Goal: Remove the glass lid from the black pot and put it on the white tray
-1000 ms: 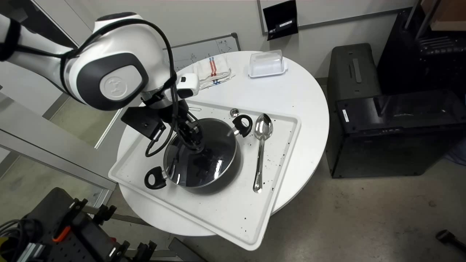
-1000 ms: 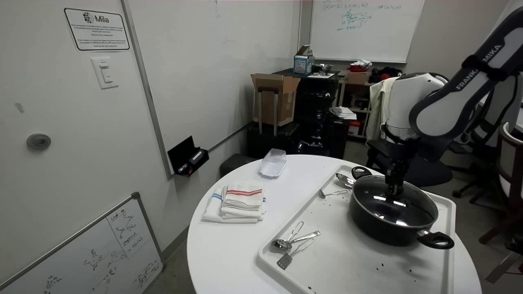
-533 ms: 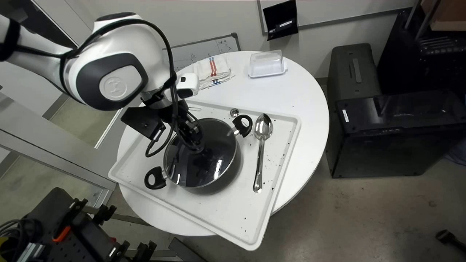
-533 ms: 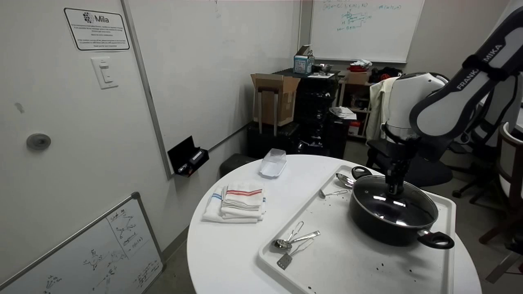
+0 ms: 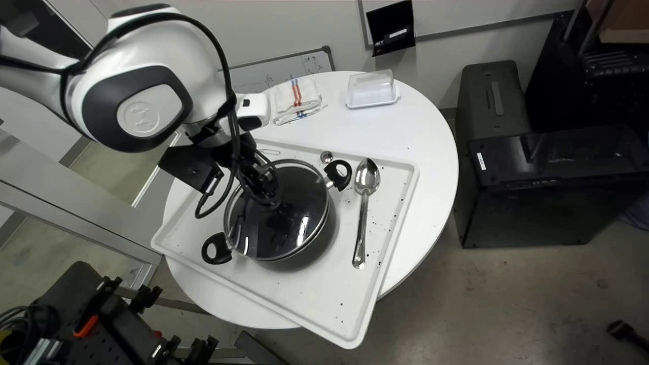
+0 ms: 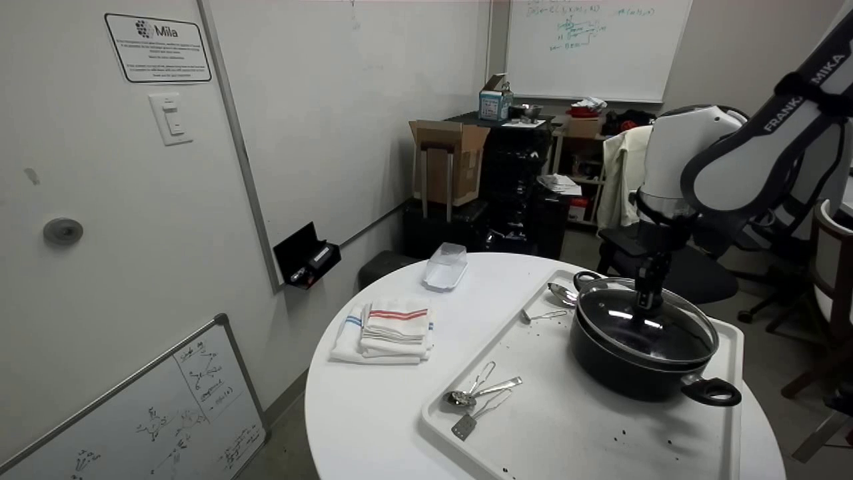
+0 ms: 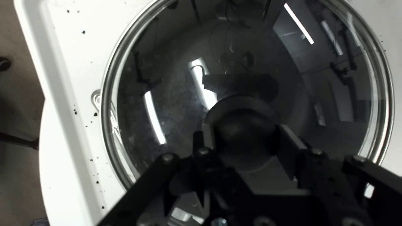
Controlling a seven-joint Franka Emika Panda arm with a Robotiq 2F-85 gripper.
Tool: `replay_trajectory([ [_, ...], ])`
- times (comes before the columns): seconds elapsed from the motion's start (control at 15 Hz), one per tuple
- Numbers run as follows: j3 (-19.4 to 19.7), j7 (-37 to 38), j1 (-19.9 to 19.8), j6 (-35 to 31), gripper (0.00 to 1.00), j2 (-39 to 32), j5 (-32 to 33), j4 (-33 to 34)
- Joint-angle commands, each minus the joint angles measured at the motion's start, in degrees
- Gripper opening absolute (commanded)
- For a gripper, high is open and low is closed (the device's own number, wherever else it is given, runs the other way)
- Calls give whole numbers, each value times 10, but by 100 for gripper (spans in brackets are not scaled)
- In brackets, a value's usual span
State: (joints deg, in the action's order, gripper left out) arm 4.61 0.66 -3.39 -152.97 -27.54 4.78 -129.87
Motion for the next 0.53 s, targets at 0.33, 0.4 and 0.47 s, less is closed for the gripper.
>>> replay_trajectory([
  [0.33,-15,-35,9,18,25,94,4,-59],
  [0.4,-20,-35,13,20,25,98,5,-62],
  [0.47,-25,-36,19,25,25,102,6,-64],
])
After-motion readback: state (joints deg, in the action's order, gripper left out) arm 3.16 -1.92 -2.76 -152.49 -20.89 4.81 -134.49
